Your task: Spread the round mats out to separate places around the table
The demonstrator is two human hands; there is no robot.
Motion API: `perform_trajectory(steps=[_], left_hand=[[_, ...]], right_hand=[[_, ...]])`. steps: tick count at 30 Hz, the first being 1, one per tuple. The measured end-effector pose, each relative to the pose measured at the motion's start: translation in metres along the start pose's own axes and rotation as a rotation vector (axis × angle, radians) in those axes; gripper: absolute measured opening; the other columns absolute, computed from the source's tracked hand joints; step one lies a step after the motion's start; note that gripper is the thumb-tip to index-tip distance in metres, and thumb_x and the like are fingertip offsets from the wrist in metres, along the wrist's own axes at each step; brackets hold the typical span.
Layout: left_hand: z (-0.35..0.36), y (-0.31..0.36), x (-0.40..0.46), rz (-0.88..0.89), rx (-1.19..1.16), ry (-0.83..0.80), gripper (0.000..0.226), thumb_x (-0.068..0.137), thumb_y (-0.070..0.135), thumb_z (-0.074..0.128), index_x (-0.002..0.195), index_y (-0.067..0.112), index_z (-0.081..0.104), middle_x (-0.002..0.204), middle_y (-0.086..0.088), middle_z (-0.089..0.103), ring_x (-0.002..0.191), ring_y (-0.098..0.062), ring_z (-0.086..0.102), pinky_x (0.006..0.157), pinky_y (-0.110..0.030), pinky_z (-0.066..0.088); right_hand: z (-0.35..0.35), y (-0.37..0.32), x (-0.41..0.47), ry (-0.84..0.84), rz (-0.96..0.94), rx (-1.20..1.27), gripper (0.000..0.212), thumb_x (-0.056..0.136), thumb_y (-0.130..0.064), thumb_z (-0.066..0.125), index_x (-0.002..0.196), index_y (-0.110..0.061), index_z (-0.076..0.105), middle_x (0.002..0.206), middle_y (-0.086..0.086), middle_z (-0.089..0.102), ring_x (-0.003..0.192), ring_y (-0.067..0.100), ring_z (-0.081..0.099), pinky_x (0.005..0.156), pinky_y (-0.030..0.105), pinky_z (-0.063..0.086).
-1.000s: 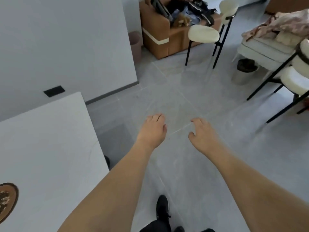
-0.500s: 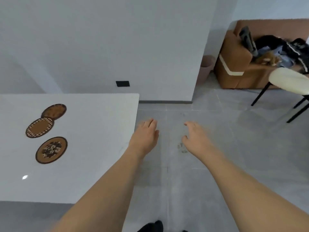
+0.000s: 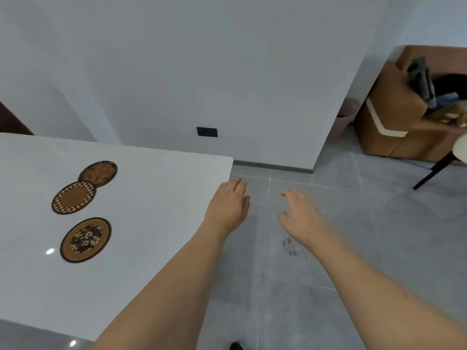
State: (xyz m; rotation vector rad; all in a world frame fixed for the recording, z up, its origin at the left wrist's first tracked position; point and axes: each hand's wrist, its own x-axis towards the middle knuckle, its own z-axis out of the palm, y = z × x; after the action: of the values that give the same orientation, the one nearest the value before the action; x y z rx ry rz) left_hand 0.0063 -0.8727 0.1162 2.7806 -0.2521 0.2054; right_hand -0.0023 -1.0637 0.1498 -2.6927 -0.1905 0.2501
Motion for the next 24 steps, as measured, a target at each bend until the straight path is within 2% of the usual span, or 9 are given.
perform_trajectory(steps=[5,10,14,17,20,24], left_hand=[[0.005,-0.017,0.038,-0.010,0.016,-0.006,0.037,0.097,0.023,0.046,0.128,0.004,0.051,0.133,-0.012,0.053,0.109,-0.032,0.052,0.099,-0.037,0.039],[-0.008,-0.054,0.060,-0.157,0.063,0.073,0.036,0.097,0.022,0.047,0.127,0.004,0.052,0.134,-0.012,0.053,0.114,-0.031,0.052,0.102,-0.037,0.038],[-0.027,-0.086,0.062,-0.303,0.085,0.163,0.035,0.097,0.022,0.049,0.126,0.003,0.053,0.132,-0.012,0.056,0.114,-0.031,0.054,0.101,-0.037,0.040],[-0.036,-0.111,0.038,-0.447,0.085,0.182,0.038,0.098,0.025,0.047,0.131,0.006,0.051,0.136,-0.010,0.054,0.119,-0.029,0.052,0.104,-0.036,0.040],[-0.046,-0.142,-0.001,-0.555,0.098,0.184,0.039,0.098,0.025,0.046,0.132,0.006,0.050,0.135,-0.012,0.053,0.117,-0.030,0.053,0.102,-0.037,0.040],[-0.058,-0.178,-0.052,-0.788,0.091,0.269,0.042,0.099,0.025,0.044,0.136,0.005,0.047,0.141,-0.012,0.049,0.126,-0.028,0.046,0.107,-0.037,0.036]], right_hand=[[-0.006,0.007,0.052,-0.039,0.012,-0.020,0.052,0.088,-0.016,0.049,0.138,-0.010,0.039,0.143,0.010,0.041,0.131,0.028,0.037,0.110,0.039,0.031],[-0.002,-0.020,0.116,-0.100,-0.130,-0.045,0.051,0.087,-0.016,0.049,0.138,-0.011,0.039,0.141,0.009,0.042,0.128,0.028,0.040,0.107,0.035,0.033],[0.004,-0.061,0.162,-0.171,-0.280,-0.052,0.050,0.088,-0.016,0.048,0.137,-0.009,0.039,0.141,0.011,0.043,0.126,0.030,0.041,0.106,0.038,0.035],[0.023,-0.103,0.175,-0.250,-0.408,-0.057,0.053,0.088,-0.015,0.047,0.139,-0.010,0.037,0.147,0.008,0.038,0.130,0.027,0.039,0.108,0.040,0.034],[0.047,-0.146,0.173,-0.301,-0.527,-0.058,0.053,0.089,-0.016,0.046,0.141,-0.011,0.036,0.149,0.005,0.035,0.134,0.023,0.036,0.110,0.035,0.032],[0.081,-0.196,0.165,-0.364,-0.712,-0.081,0.053,0.090,-0.016,0.046,0.141,-0.013,0.035,0.149,0.003,0.035,0.133,0.022,0.037,0.108,0.032,0.030]])
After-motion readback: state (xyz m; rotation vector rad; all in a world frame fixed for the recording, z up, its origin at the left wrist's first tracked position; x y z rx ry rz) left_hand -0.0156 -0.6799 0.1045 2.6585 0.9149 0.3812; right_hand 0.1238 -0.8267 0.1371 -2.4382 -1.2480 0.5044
